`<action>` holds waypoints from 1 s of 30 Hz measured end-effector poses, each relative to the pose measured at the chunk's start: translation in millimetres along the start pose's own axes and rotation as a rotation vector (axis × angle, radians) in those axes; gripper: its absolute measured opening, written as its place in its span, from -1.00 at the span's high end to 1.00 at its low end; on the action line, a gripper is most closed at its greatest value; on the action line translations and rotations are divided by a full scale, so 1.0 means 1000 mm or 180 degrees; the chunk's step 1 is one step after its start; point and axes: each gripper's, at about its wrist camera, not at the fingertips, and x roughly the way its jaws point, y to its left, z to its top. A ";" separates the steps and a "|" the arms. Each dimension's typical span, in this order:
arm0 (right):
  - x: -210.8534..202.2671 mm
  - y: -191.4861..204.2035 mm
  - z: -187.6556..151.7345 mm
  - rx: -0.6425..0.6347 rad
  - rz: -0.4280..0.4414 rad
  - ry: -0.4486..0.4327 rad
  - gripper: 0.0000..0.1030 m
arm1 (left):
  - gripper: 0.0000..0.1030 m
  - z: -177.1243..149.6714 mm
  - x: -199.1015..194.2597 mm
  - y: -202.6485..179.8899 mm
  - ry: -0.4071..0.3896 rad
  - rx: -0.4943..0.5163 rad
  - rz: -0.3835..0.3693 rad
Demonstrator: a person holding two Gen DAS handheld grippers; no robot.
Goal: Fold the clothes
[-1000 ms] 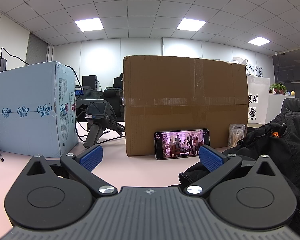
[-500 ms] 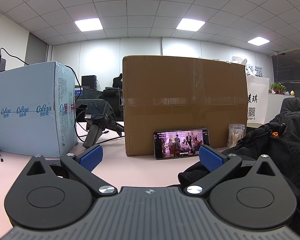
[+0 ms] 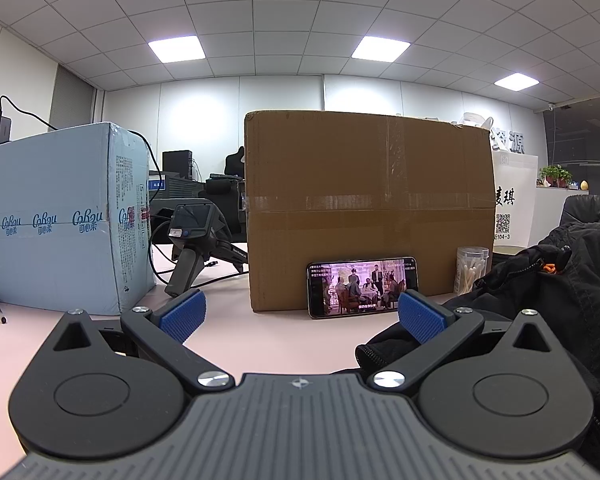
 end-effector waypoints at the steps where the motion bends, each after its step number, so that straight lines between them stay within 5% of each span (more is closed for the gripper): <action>1: 0.000 0.000 0.000 0.0000 0.0000 0.0001 -1.00 | -1.00 0.000 0.000 0.000 0.0000 0.0000 0.0000; 30: 0.001 0.000 -0.001 0.0000 0.0007 0.0009 -1.00 | -1.00 0.001 -0.001 -0.001 0.0009 -0.0010 -0.0014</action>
